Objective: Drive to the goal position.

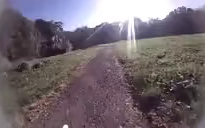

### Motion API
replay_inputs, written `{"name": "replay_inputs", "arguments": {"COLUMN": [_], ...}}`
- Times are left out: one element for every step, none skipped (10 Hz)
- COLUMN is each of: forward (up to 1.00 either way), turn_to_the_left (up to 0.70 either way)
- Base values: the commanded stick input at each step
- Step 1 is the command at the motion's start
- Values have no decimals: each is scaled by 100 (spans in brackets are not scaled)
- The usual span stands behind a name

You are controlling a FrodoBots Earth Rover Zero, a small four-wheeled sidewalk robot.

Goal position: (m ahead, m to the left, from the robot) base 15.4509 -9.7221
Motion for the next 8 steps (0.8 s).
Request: {"name": "replay_inputs", "arguments": {"forward": [100,100,100,100,100,100,100,100], "turn_to_the_left": [-24,-13,-7,0,17,34,0,0]}}
